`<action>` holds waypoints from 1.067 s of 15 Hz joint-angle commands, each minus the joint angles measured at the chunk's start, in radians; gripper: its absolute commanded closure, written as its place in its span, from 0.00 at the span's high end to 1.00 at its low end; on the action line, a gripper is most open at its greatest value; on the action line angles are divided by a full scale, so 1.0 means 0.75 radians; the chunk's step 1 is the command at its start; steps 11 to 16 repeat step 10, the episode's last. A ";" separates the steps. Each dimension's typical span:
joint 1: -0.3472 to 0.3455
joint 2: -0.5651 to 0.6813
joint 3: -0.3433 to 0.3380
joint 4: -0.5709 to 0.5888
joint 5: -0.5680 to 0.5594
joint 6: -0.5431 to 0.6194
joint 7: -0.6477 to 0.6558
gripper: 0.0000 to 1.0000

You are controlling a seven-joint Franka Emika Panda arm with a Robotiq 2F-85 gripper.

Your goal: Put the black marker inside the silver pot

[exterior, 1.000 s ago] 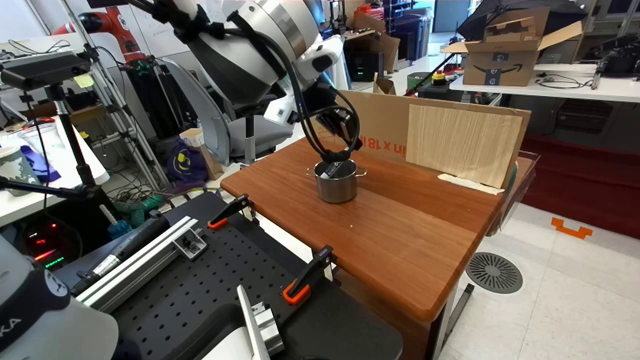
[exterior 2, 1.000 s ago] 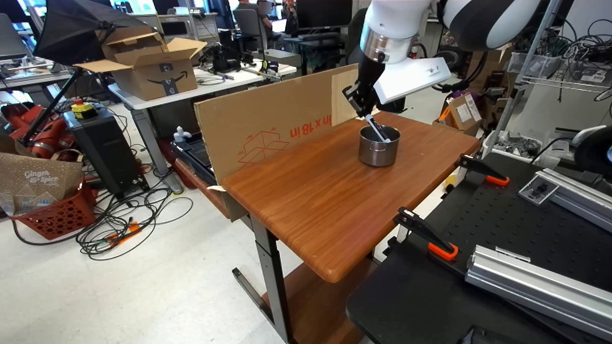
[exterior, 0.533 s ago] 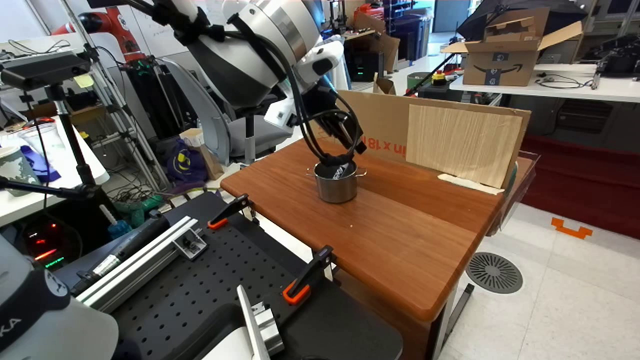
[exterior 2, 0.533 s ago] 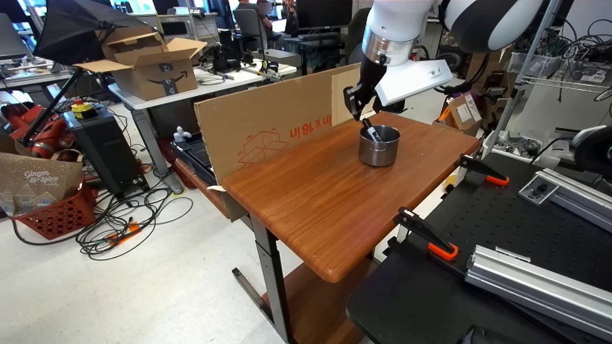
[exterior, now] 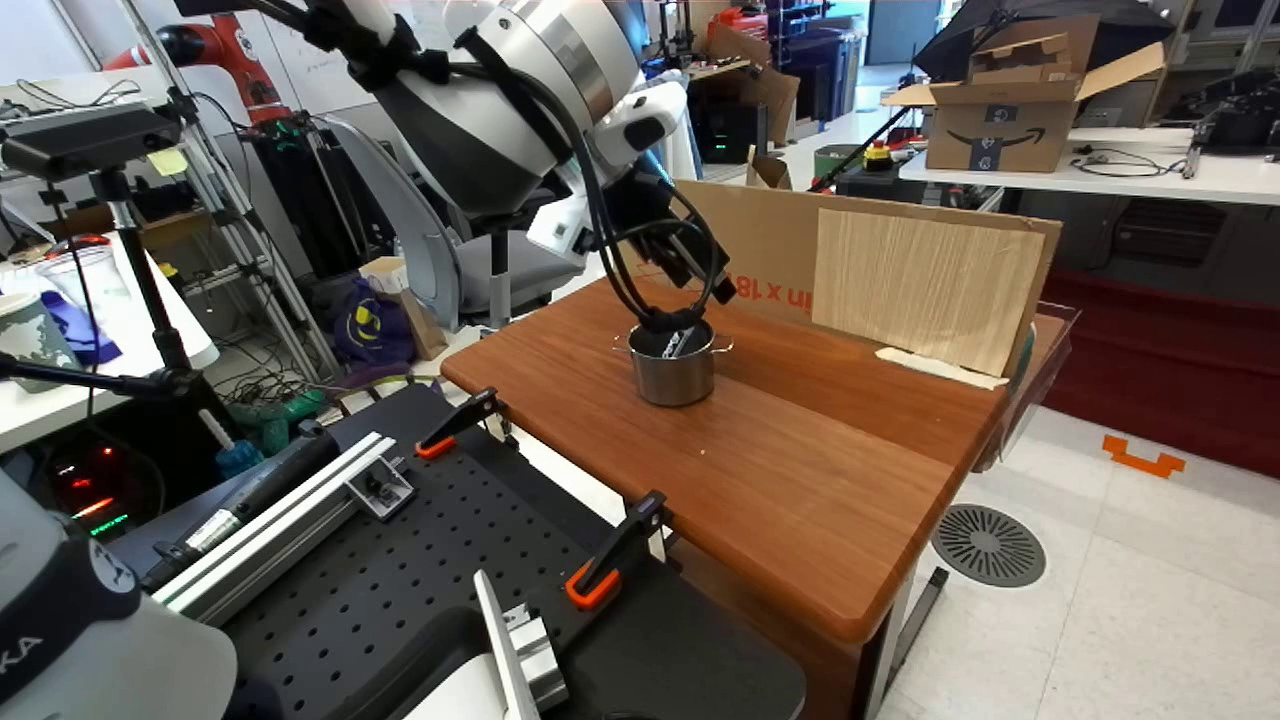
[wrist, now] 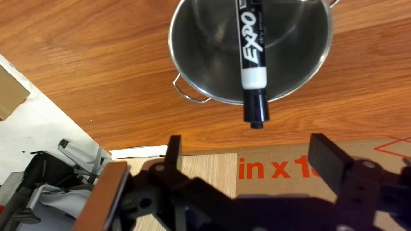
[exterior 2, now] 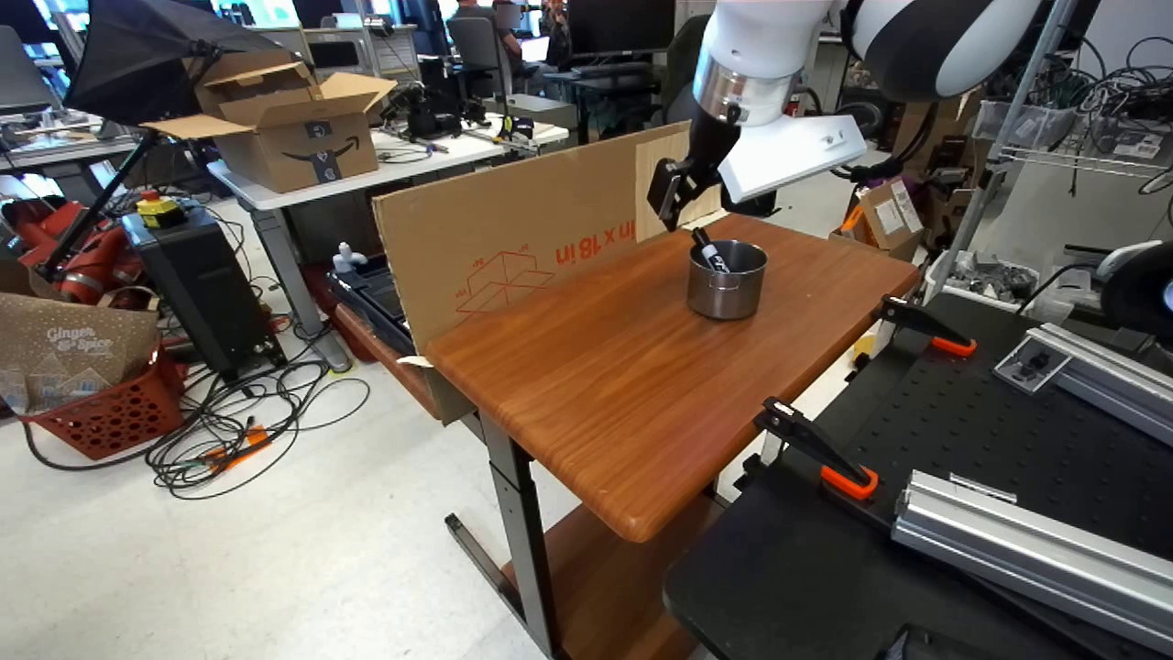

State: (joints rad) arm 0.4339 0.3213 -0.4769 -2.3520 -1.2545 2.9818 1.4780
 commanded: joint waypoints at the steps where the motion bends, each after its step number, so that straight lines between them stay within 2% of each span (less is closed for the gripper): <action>1: 0.000 -0.041 -0.002 -0.011 -0.018 0.030 -0.012 1.00; 16: 0.005 -0.036 0.004 -0.001 0.000 0.004 -0.006 1.00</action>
